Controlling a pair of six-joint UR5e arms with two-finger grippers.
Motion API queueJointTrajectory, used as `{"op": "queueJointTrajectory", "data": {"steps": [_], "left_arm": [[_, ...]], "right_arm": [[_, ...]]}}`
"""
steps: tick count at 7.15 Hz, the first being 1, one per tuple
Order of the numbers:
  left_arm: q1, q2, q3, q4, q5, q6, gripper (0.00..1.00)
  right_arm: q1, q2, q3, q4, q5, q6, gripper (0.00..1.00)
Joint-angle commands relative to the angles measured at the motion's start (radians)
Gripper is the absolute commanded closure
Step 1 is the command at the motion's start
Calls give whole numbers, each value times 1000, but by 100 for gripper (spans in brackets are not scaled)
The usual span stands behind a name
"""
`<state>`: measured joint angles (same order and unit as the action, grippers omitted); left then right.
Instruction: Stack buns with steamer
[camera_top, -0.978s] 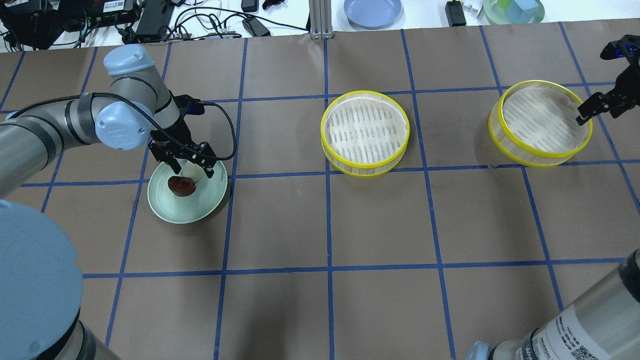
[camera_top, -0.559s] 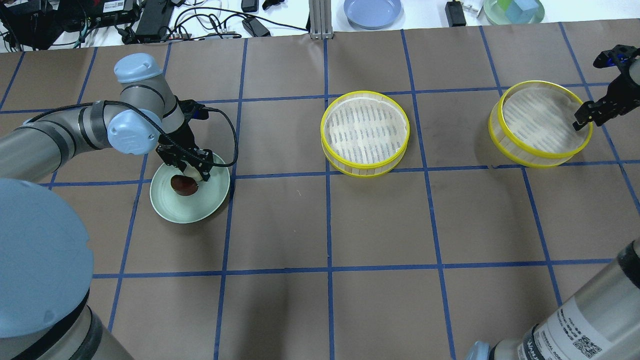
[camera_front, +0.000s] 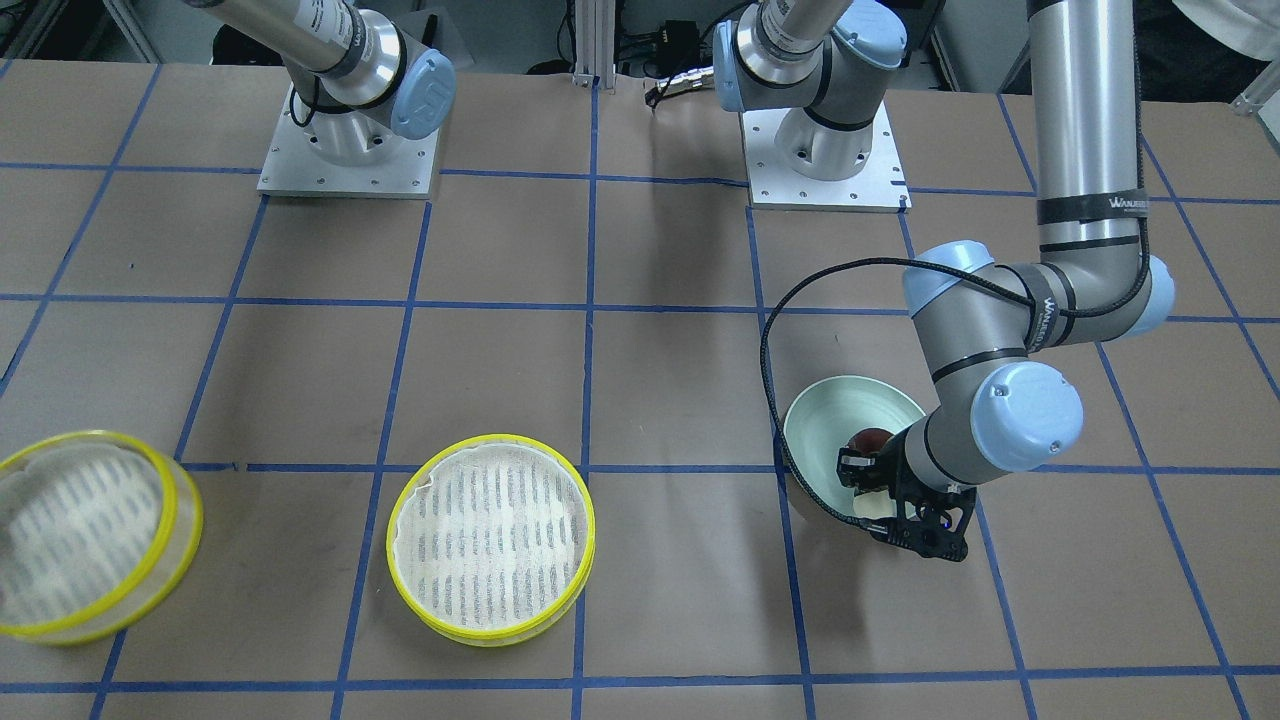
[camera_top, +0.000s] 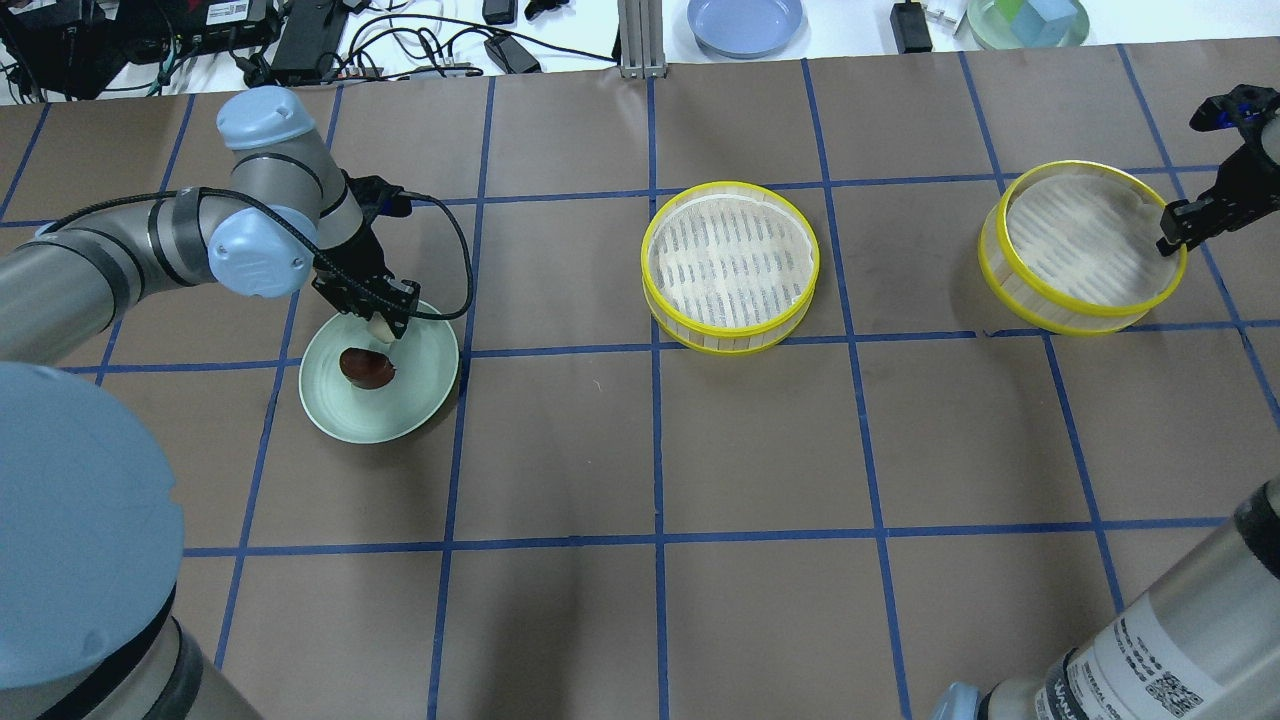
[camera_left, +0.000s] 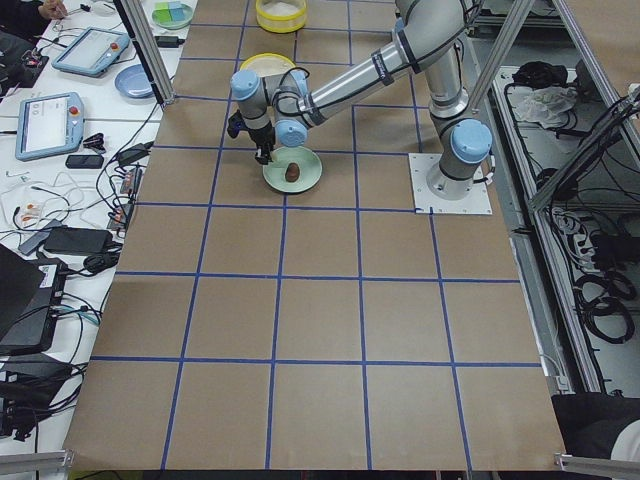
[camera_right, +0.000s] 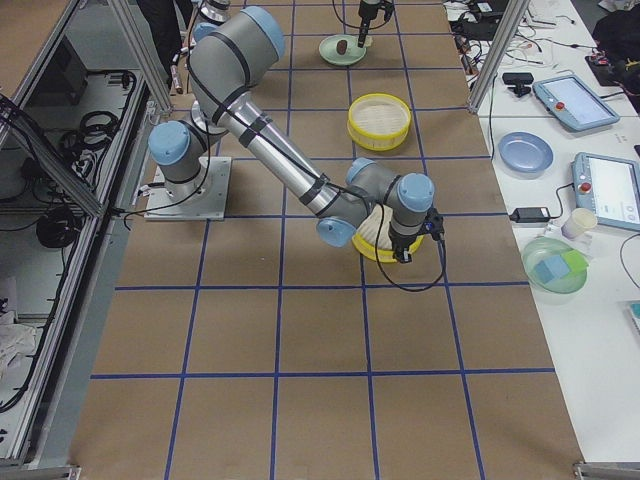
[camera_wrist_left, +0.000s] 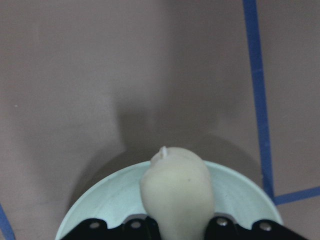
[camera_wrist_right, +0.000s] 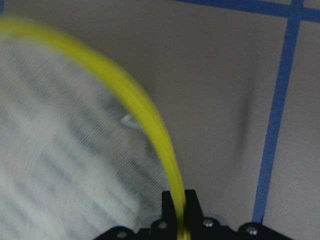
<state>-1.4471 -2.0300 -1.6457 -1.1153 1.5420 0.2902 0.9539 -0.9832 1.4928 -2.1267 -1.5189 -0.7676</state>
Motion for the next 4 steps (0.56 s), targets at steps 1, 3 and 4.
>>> {"op": "queueJointTrajectory", "data": {"steps": [1, 3, 4], "left_arm": [[-100, 40, 49, 3, -97, -278, 100], [-205, 28, 67, 70, -202, -453, 100], [-263, 14, 66, 131, -262, -533, 100]], "right_arm": [[0, -14, -3, 2, 18, 1, 100], [5, -73, -3, 43, 16, 16, 100], [9, -109, -3, 71, 16, 52, 100]]}}
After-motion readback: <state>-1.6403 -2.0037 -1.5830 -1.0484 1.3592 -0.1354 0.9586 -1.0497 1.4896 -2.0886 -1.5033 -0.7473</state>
